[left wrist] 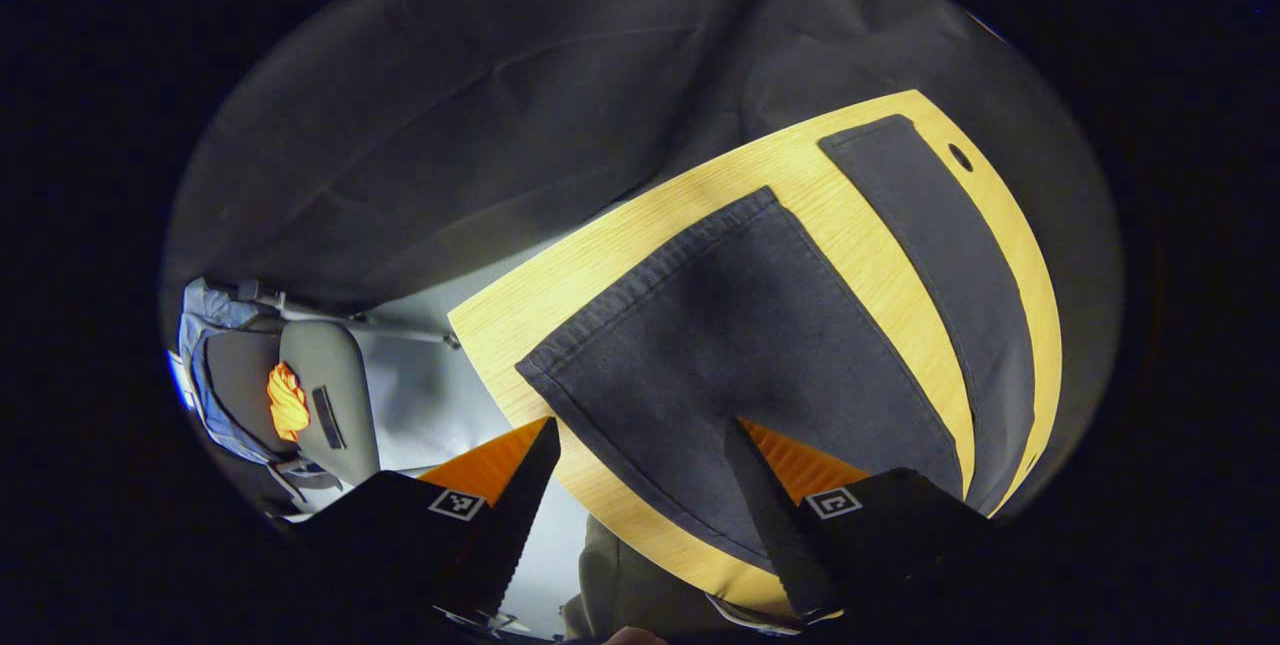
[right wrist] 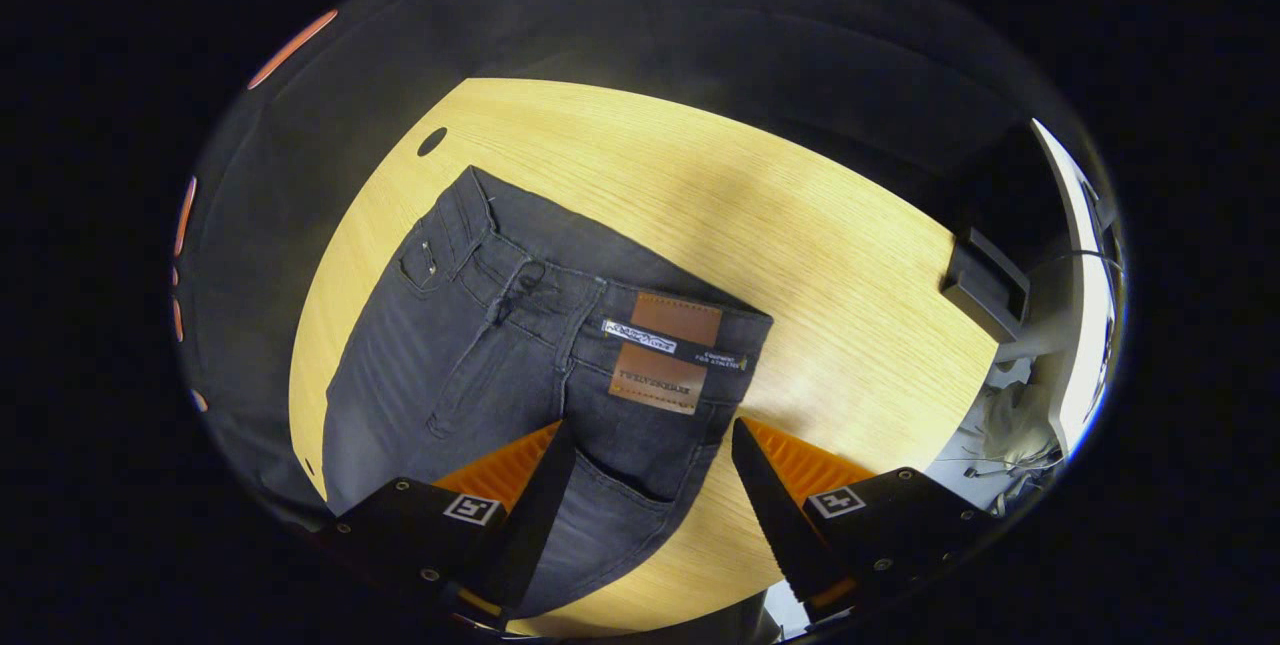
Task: Grasp the waist and the cuffs of the jeans and fold them to make the two legs overlap; first hold the waist and fold one-third of the jeans toward the cuffs, then hold the cuffs and fold the remaining one-third in the same direction to finish folding.
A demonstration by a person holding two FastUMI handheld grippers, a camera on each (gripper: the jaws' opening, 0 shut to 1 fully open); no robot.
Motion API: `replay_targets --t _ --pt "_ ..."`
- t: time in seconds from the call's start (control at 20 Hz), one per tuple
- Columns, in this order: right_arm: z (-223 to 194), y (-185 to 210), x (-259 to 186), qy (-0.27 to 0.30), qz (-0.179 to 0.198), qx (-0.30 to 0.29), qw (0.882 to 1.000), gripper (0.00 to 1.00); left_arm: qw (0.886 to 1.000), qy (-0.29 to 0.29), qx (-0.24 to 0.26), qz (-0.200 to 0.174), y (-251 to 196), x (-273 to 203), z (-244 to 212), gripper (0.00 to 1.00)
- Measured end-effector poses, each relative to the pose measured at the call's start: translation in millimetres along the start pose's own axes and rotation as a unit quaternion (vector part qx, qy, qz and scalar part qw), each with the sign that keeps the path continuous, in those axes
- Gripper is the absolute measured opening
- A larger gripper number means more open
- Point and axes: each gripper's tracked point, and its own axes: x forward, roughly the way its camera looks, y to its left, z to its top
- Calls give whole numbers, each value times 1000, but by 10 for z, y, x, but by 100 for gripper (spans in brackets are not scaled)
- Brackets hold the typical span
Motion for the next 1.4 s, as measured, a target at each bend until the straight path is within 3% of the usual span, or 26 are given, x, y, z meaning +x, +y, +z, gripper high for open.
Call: replay_targets --t 0.15,0.35,0.6,0.7,0.75,0.8,1.0,1.05,1.1,1.15,1.25,1.4 --pt "-3 -9 67 9 -15 -10 1000 96 999 24 -23 -2 -3 139 72 99" --pt "-4 -15 142 15 -37 -14 999 96 998 53 -37 23 53 333 43 100" --pt "-22 -41 184 21 -64 -20 998 96 998 52 -42 16 -45 332 93 97" --pt "-29 -99 185 18 -84 -33 996 94 999 41 -29 12 -41 352 101 96" --pt "-19 -89 188 17 -82 -35 996 87 999 33 -21 10 -44 350 116 95" --pt "-26 -109 190 21 -78 -39 996 82 1000 22 -10 6 -45 323 142 87" --pt "-2 -37 204 13 -17 -7 1000 37 999 -14 15 -24 -117 366 221 14" --pt "5 -15 212 13 4 2 1000 23 999 -24 13 -28 -90 364 263 14" --pt "-27 5 214 22 30 12 999 23 999 -22 3 -34 -63 349 218 1" --pt "-29 36 208 27 55 35 998 23 999 -25 4 -41 -65 307 231 1" --pt "-2 105 194 31 96 89 991 11 998 -32 0 -52 -59 307 238 1" --pt "101 118 57 9 133 93 987 11 994 -66 -10 -87 -148 174 313 1"
